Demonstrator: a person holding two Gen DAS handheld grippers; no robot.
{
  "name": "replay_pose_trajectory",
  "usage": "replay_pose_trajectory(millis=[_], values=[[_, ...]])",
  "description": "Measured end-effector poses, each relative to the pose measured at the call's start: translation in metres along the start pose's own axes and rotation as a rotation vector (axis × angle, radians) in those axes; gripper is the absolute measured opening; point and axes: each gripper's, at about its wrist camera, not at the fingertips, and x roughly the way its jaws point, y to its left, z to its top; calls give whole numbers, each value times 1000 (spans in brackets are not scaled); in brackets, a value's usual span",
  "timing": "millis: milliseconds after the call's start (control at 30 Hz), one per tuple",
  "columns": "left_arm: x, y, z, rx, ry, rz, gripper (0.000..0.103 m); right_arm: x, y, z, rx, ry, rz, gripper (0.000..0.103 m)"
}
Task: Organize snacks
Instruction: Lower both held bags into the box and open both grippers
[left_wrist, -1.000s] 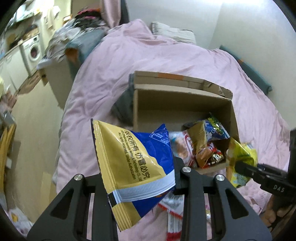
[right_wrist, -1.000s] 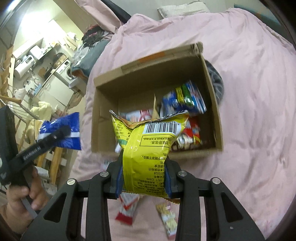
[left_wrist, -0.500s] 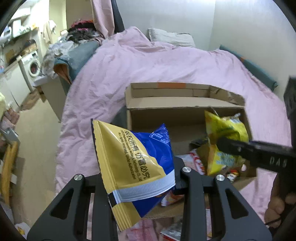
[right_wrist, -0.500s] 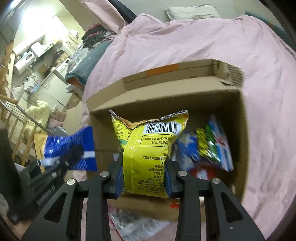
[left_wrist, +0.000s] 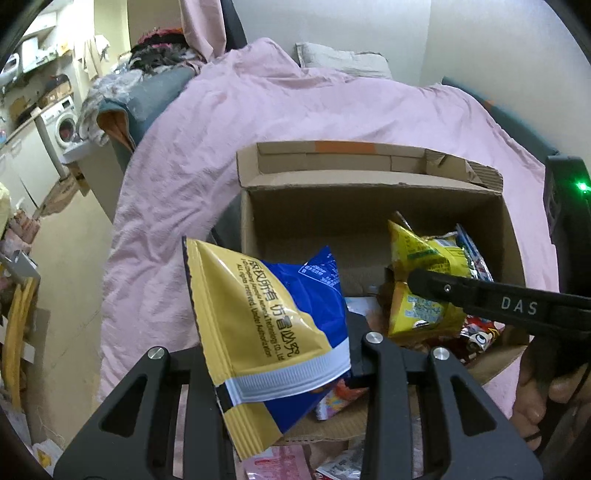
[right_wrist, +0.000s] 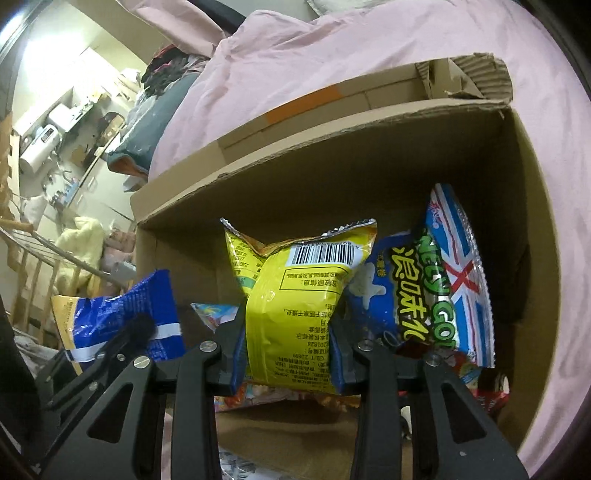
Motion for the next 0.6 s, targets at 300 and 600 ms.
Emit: replay_pose_trajectory(millis=[300, 600], values=[[1, -8, -3, 23, 18, -21, 39, -28, 11, 3, -23, -131, 86, 82], [-11, -9, -1, 11, -28, -36, 86, -44, 1, 4, -14, -150, 35, 83]])
